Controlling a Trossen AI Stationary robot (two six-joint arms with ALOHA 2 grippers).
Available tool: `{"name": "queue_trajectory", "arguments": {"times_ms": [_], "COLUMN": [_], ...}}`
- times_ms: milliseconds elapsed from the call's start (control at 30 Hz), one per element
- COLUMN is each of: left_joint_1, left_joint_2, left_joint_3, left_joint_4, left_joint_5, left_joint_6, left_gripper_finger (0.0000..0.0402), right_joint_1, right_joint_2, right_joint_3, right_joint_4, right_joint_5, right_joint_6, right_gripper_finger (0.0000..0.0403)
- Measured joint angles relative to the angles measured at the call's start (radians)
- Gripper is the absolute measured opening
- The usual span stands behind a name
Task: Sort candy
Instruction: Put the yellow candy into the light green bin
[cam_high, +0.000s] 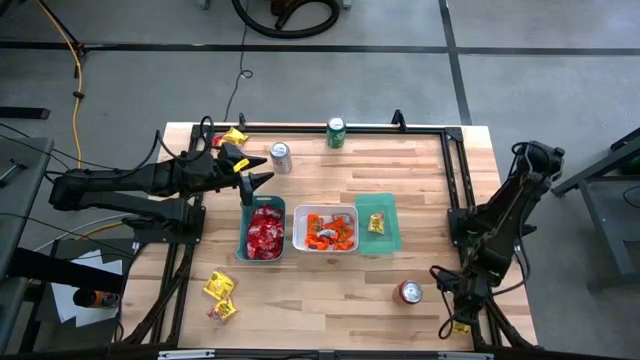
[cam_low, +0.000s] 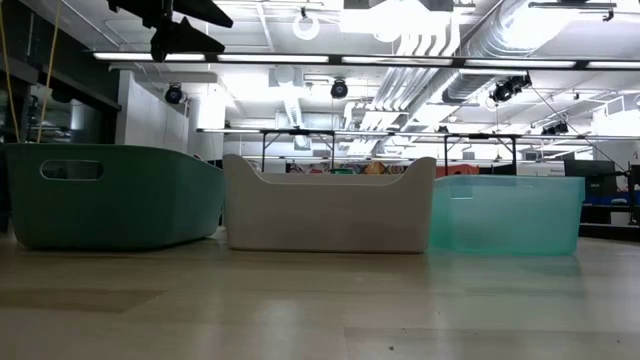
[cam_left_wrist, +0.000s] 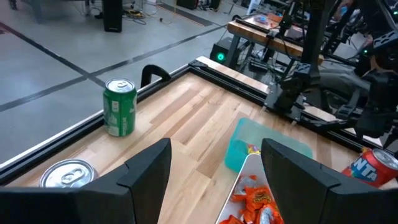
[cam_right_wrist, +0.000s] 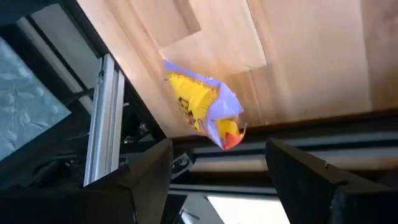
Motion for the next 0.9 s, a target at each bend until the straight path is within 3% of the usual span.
{"name": "queue_trajectory", "arguments": {"times_ms": [267,500,800,900], "left_joint_1": [0.000,0.000,0.000,0.000], "left_joint_2": [0.000,0.000,0.000,0.000], "left_joint_3": [0.000,0.000,0.000,0.000], "left_joint_4": [0.000,0.000,0.001,0.001], "left_joint_5": [0.000,0.000,-0.028,-0.028], "left_joint_6": [-0.001,-0.001,0.032,0.033], "left_gripper_finger": [0.0236,0.0236,0.0236,0.0236], "right_joint_1": [0.008,0.062,0.058,0.042], "right_joint_2": [0.021,0.147,0.277,0.276], "right_joint_3": [-0.030,-0.030,-0.027,-0.026], "right_joint_4": [0.107,0.268,0.269,0.262], "right_joint_5": [0.007,0.083,0.058,0.035], "right_joint_6": [-0.090,-0.139,-0.129,-0.140], "right_gripper_finger": [0.0252,0.0252,0.0250,0.0225]}}
